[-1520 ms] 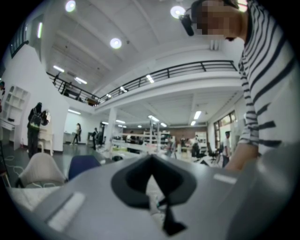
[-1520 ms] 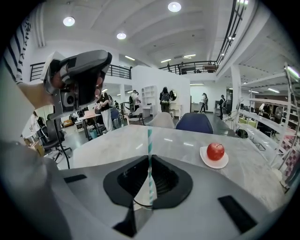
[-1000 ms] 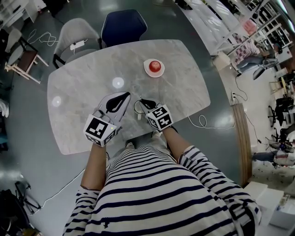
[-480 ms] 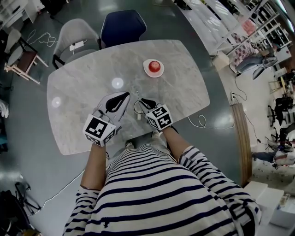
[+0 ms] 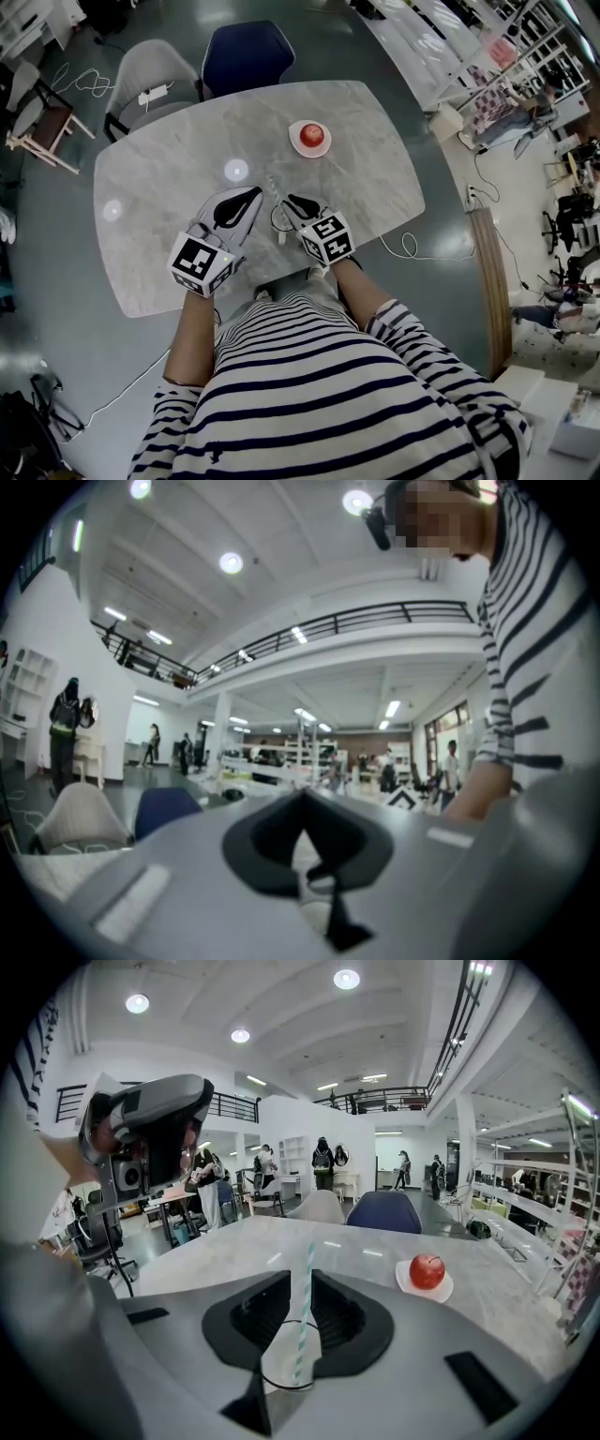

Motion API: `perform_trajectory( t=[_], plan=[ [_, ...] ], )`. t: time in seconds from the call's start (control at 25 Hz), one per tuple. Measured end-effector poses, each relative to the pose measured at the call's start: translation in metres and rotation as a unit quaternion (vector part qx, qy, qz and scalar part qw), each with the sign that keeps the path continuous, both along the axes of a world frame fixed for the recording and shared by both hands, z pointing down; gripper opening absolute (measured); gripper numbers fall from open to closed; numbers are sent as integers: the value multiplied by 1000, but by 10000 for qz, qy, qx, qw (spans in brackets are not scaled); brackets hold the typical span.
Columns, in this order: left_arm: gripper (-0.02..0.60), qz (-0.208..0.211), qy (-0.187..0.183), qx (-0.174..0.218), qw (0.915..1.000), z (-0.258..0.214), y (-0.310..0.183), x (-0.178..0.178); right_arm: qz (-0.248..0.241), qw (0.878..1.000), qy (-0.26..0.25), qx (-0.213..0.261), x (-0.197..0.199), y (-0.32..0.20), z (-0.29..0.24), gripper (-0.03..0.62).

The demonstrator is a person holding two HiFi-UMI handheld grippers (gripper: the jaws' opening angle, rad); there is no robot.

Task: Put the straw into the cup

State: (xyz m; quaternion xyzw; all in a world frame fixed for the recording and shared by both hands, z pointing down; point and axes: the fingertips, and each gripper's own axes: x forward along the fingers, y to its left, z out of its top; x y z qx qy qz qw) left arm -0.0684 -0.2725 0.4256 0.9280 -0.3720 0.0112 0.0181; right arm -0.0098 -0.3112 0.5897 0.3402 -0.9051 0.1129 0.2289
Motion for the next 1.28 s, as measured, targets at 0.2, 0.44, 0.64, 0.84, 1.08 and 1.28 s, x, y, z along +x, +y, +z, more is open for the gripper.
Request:
perform_trajectory(
  t=[0.2, 0.44, 0.64, 0.84, 1.08, 1.28],
  plan=[
    [6, 41, 2, -21, 10000, 2, 0, 0, 23, 9997, -212, 114, -5, -1, -19, 54],
    [6, 18, -20, -61, 10000, 5, 1, -4, -37, 9977, -565, 362, -7, 3, -54, 54],
    [6, 23, -32, -86, 10000, 7, 5, -8, -32, 9938, -851, 720, -7, 8, -92, 49],
    [6, 53, -5, -68, 10000, 6, 7, -8, -56, 9880, -1052, 1130, -5, 14, -128, 37],
    [6, 87, 9, 25, 10000, -2, 13, -5, 5, 9823, -1209, 1428, 4, 25, -156, 18],
    [6, 116, -19, 83, 9999, -9, 17, -5, -3, 9818, -1185, 1488, 10, 38, -165, 12]
  ],
)
